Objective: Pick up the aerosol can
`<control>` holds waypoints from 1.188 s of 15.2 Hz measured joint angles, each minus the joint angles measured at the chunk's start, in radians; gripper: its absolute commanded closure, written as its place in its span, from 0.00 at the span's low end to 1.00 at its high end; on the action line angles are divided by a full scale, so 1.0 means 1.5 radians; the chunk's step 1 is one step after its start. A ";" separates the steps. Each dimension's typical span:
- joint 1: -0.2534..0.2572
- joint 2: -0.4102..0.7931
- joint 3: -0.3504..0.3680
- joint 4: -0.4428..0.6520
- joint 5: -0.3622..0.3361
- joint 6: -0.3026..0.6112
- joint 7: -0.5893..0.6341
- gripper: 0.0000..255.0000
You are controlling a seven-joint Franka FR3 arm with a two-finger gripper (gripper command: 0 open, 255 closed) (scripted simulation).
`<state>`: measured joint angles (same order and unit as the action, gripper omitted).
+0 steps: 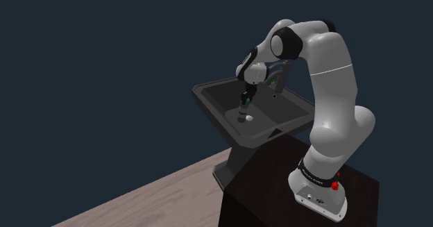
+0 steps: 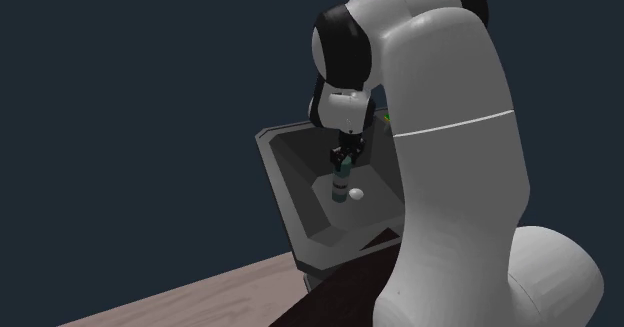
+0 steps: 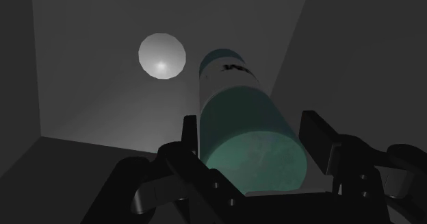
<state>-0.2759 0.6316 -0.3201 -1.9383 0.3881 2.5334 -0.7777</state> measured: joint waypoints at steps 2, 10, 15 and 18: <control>0.000 0.000 0.000 0.000 0.000 0.000 0.000 1.00; 0.013 -0.041 -0.018 -0.008 -0.021 -0.034 0.014 1.00; 0.023 -0.073 -0.032 -0.009 -0.038 -0.064 0.026 1.00; 0.028 -0.094 -0.040 -0.010 -0.050 -0.082 0.034 1.00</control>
<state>-0.2335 0.4914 -0.3804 -1.9535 0.3136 2.4100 -0.7271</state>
